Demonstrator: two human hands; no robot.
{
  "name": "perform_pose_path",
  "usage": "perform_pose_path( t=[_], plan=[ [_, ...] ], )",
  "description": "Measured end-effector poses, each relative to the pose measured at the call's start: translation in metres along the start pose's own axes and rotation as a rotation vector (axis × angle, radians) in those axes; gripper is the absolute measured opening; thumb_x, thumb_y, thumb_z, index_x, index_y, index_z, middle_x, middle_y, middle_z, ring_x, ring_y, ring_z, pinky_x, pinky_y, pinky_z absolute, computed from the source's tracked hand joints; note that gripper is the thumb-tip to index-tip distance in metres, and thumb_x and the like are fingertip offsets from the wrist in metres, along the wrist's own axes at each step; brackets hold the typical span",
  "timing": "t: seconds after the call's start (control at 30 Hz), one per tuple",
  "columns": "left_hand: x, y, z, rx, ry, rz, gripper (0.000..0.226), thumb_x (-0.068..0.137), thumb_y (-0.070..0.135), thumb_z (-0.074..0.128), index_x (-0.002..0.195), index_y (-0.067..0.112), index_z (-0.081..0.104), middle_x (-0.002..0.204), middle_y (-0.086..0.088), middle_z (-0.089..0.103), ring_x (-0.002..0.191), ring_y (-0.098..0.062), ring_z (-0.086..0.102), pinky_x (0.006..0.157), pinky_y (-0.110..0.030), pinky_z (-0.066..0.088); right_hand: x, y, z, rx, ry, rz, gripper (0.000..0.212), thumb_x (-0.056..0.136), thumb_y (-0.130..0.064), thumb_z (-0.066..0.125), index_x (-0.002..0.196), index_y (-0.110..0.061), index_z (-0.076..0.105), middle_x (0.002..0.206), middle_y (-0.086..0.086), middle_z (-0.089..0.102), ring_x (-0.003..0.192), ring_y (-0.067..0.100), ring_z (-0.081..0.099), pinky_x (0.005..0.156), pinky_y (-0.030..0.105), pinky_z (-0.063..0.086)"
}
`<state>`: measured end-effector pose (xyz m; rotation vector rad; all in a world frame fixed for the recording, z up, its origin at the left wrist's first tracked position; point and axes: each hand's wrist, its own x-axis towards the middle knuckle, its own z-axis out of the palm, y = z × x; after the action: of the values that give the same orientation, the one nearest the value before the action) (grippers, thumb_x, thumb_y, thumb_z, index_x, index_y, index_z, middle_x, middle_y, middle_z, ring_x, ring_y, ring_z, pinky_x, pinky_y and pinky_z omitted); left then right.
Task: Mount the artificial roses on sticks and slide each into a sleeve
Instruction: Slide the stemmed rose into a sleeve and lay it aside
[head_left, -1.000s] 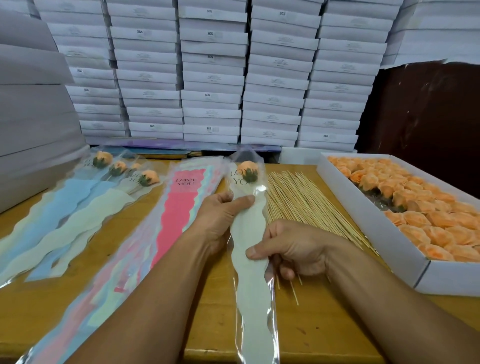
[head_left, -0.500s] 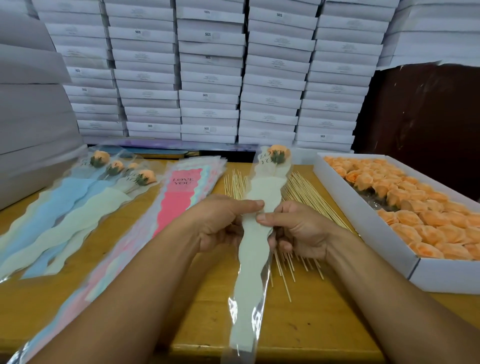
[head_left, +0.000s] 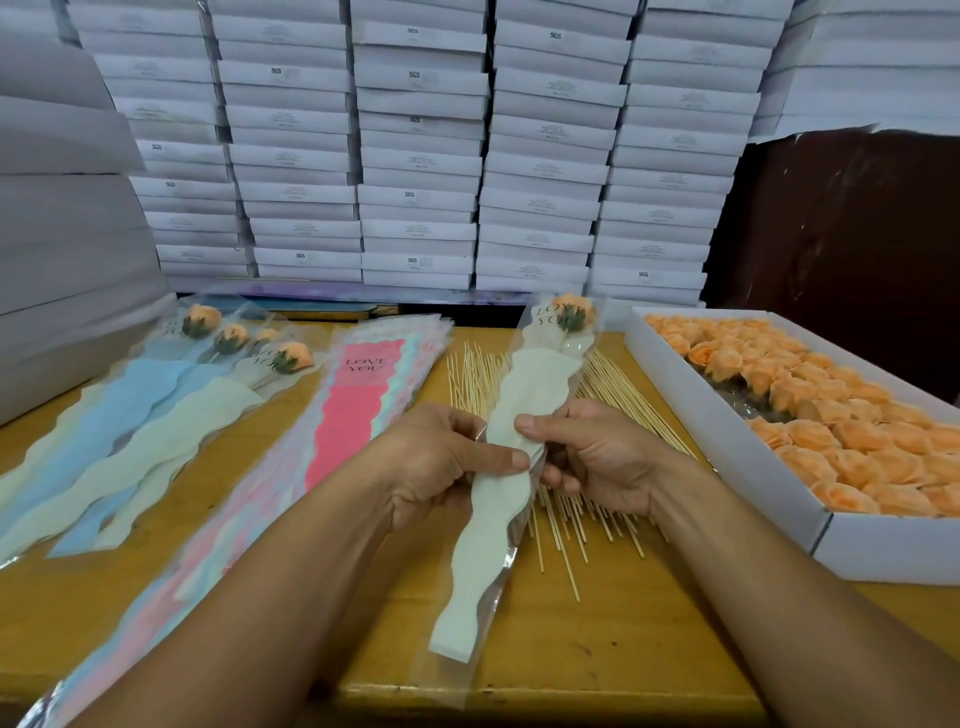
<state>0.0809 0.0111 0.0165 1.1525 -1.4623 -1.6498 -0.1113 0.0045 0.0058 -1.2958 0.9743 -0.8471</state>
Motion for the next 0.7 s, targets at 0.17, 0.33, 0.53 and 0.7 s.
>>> perform_pose_path(
  t=[0.17, 0.33, 0.53, 0.7],
  plan=[
    [0.002, 0.001, -0.015, 0.030, 0.050, 0.026, 0.038, 0.069, -0.002, 0.082, 0.103, -0.005, 0.067, 0.082, -0.015, 0.075, 0.066, -0.024, 0.073, 0.051, -0.026, 0.056, 0.003, 0.000, -0.003, 0.039, 0.042, 0.000, 0.045, 0.083, -0.046, 0.069, 0.098, -0.004, 0.070, 0.069, 0.011, 0.067, 0.047, 0.012, 0.054, 0.037, 0.019, 0.040],
    [0.004, 0.009, -0.053, 0.044, 0.163, 0.075, 0.020, 0.066, -0.004, 0.080, 0.075, 0.005, 0.065, 0.066, -0.012, 0.071, 0.045, -0.018, 0.064, 0.036, -0.019, 0.044, 0.005, 0.001, -0.005, 0.029, 0.070, -0.002, 0.041, 0.098, -0.042, 0.059, 0.094, -0.005, 0.077, 0.070, 0.011, 0.068, 0.050, 0.013, 0.056, 0.039, 0.020, 0.041],
    [-0.001, 0.019, -0.115, 0.133, 0.314, 0.061, 0.027, 0.072, -0.005, 0.077, 0.095, -0.003, 0.063, 0.070, -0.012, 0.071, 0.053, -0.021, 0.067, 0.042, -0.025, 0.052, 0.004, 0.002, -0.006, -0.022, 0.058, 0.013, 0.039, 0.101, -0.037, 0.056, 0.105, -0.002, 0.072, 0.072, 0.011, 0.067, 0.052, 0.013, 0.055, 0.041, 0.020, 0.041],
    [-0.010, 0.023, -0.171, 0.122, 0.419, 0.047, 0.030, 0.067, -0.001, 0.076, 0.095, 0.001, 0.064, 0.074, -0.011, 0.070, 0.053, -0.015, 0.066, 0.042, -0.023, 0.051, 0.005, 0.004, -0.007, -0.041, 0.057, 0.034, 0.039, 0.102, -0.035, 0.055, 0.111, 0.001, 0.069, 0.074, 0.013, 0.067, 0.052, 0.013, 0.056, 0.041, 0.021, 0.040]
  ],
)
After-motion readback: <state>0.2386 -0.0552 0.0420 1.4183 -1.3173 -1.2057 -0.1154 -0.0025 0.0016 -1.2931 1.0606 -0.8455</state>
